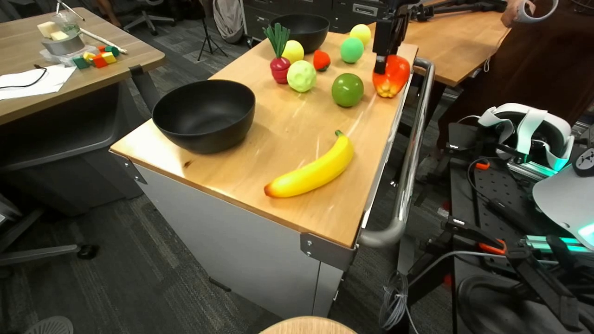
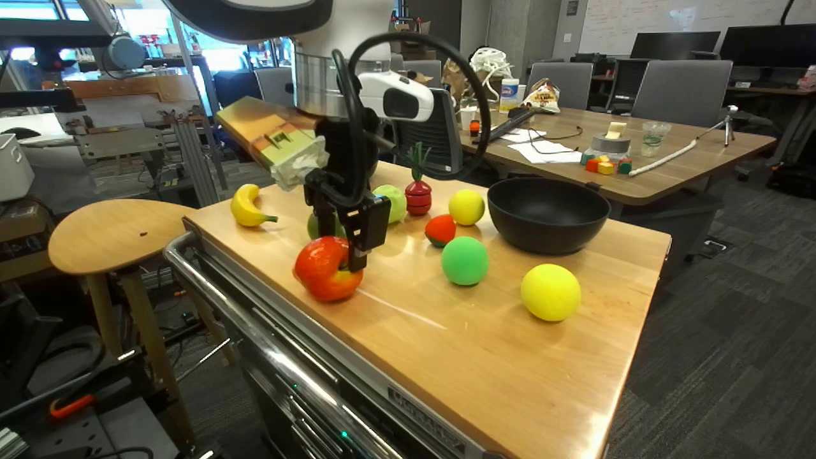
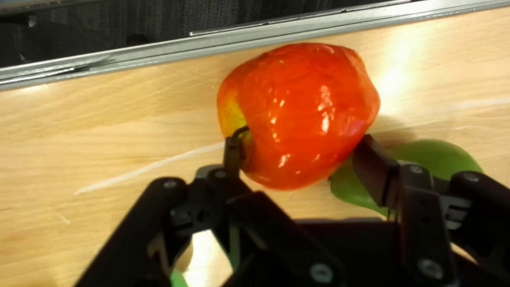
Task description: Split the fruits between the two bowls
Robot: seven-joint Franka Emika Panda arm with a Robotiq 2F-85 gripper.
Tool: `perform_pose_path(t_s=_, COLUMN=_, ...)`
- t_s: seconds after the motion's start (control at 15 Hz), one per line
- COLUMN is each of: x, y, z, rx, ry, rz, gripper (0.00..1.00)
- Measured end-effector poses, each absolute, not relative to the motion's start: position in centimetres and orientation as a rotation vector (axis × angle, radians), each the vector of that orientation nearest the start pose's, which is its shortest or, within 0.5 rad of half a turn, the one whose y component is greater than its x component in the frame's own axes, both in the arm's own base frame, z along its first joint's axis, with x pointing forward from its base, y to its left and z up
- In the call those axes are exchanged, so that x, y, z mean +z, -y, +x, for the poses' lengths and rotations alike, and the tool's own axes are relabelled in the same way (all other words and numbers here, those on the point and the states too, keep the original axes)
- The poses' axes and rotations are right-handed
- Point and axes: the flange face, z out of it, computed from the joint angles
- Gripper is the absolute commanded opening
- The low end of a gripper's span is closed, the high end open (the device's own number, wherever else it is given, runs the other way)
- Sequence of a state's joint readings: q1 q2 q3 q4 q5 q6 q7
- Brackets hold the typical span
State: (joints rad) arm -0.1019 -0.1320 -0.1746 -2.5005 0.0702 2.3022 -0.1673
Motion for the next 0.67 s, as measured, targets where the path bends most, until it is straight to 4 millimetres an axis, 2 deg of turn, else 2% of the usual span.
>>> perform_pose_path(t_s=0.2, x=33.1, y=12.1, z=43.5, rx=0.078, ry=-0.244, rz=-3.082, gripper=0.45)
perform_pose_path(t_s=0.33, x=34.8, y=12.3, z=44.1, rx=0.086, ry=-0.214, rz=-3.151, gripper=0.45)
perform_pose_path(t_s=0.47, x=38.6, y=12.5, z=45.1, rx=0.022, ry=-0.187, rz=-3.195, gripper=0.45)
perform_pose_path(t_s=0.67, x=46.6, y=13.3, z=46.8, rx=-0.243, ry=-0.218, rz=-3.176, gripper=0.45)
